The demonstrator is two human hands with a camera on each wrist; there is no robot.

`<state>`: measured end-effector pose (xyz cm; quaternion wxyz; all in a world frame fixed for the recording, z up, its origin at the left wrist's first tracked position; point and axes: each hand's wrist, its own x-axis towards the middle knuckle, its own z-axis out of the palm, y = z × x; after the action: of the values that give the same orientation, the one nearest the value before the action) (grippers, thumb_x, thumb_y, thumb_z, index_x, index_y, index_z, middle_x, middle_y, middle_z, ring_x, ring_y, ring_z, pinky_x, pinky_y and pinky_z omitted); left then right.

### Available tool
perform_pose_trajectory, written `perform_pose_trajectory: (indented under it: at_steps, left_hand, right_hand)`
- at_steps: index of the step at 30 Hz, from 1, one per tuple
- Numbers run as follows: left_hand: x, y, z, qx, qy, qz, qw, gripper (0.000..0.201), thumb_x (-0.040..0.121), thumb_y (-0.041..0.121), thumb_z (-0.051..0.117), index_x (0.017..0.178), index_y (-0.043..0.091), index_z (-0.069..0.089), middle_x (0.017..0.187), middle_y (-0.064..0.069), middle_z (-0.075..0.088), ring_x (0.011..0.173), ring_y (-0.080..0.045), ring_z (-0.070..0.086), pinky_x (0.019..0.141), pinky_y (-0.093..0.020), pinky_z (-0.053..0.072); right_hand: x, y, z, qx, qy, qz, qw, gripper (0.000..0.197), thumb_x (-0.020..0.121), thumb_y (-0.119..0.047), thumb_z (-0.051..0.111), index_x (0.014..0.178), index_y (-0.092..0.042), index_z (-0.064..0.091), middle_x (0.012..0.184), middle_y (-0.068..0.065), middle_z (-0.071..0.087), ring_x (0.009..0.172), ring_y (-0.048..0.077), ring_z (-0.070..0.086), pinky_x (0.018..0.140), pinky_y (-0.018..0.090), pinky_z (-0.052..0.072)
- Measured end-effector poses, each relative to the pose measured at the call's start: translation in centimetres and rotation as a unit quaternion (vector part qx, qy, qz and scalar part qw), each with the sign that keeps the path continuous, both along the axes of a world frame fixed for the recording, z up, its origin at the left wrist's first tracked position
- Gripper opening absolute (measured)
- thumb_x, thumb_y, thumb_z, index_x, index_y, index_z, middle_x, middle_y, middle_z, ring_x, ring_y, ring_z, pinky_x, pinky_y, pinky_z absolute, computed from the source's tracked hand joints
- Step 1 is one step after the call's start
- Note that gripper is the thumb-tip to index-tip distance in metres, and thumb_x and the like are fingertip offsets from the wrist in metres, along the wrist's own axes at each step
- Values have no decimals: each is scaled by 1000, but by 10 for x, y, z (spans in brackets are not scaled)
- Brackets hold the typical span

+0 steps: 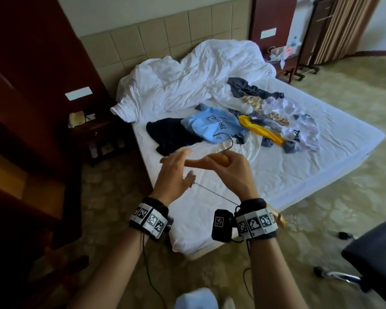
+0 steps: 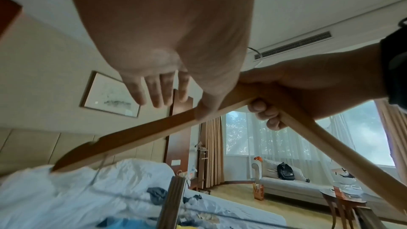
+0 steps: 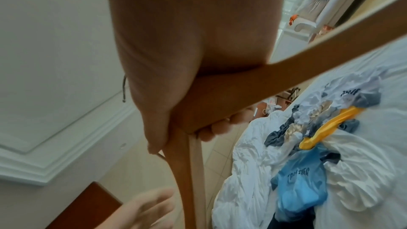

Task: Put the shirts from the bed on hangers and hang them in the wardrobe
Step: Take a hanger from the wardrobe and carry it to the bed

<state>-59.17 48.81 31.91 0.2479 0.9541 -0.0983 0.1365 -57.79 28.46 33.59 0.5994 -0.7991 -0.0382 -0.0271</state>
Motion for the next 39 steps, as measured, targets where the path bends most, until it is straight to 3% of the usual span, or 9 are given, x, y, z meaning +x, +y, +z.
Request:
perform_pose_trajectory:
  at_steps: [4, 8, 16, 23, 26, 29, 32, 36, 39]
  left_hand:
    - [74, -15, -26, -90, 35, 32, 995, 53, 96, 12, 64, 147, 13, 47, 147, -3, 52, 134, -16, 49, 113, -31, 41]
    - [161, -32, -66, -29, 250, 13, 968, 30, 100, 23, 54, 129, 22, 62, 122, 1, 68, 111, -20, 66, 99, -39, 53]
    - [336, -93, -176, 88, 400, -56, 911, 23, 95, 22, 46, 108, 19, 64, 115, -3, 70, 104, -27, 65, 94, -39, 53]
    - [442, -103, -262, 152, 482, -59, 861, 6, 89, 21, 51, 91, 17, 55, 97, -4, 65, 86, -23, 61, 78, -39, 52]
    - [475, -106, -296, 155, 506, -51, 847, 33, 94, 23, 54, 125, 14, 59, 128, -9, 62, 114, -28, 64, 89, -37, 50]
    - [501, -111, -336, 163, 522, -59, 835, 63, 95, 27, 56, 154, 12, 38, 159, -11, 37, 137, -31, 50, 109, -42, 46]
    - [520, -118, -373, 173, 541, -52, 821, 67, 95, 32, 57, 155, 13, 36, 166, -13, 25, 142, -34, 44, 113, -46, 42]
    - [533, -136, -405, 172, 556, 0, 813, 41, 96, 23, 52, 134, 9, 52, 151, -15, 41, 125, -37, 54, 105, -48, 48]
    - [543, -147, -428, 142, 578, 34, 803, 50, 97, 20, 52, 144, 9, 42, 155, -14, 37, 130, -37, 51, 107, -48, 46]
  right_hand:
    - [64, -34, -19, -3, 23, -42, 999, 24, 82, -48, 85, 87, -25, 80, 78, -15, 75, 78, 0, 68, 68, 17, 51]
    - [132, -75, -48, -34, 60, -65, 995, 11, 87, -44, 83, 90, -33, 82, 80, -18, 75, 80, -8, 66, 65, 8, 43]
    - [285, -157, -111, -144, 181, -150, 961, 14, 88, -36, 80, 90, -23, 82, 82, -2, 76, 84, 18, 71, 68, 31, 49]
    - [380, -198, -148, -207, 279, -168, 923, 22, 96, -34, 71, 91, -14, 76, 82, 5, 71, 75, 21, 63, 64, 32, 46]
    - [427, -213, -180, -246, 327, -114, 906, 27, 95, -36, 72, 90, -10, 74, 80, 4, 70, 68, 19, 62, 56, 29, 44]
    - [470, -221, -224, -314, 352, -46, 880, 24, 98, -35, 67, 90, -13, 74, 84, 4, 72, 74, 22, 67, 61, 31, 49]
    - [504, -224, -267, -392, 366, 2, 844, 23, 100, -36, 62, 84, -19, 63, 93, 6, 71, 84, 28, 69, 71, 36, 54]
    - [543, -233, -317, -447, 374, 61, 810, 21, 101, -35, 61, 91, -17, 60, 107, 10, 73, 95, 34, 71, 73, 36, 49]
    - [568, -236, -343, -477, 372, 98, 790, 21, 102, -33, 58, 106, -14, 68, 114, 10, 72, 103, 35, 70, 75, 35, 46]
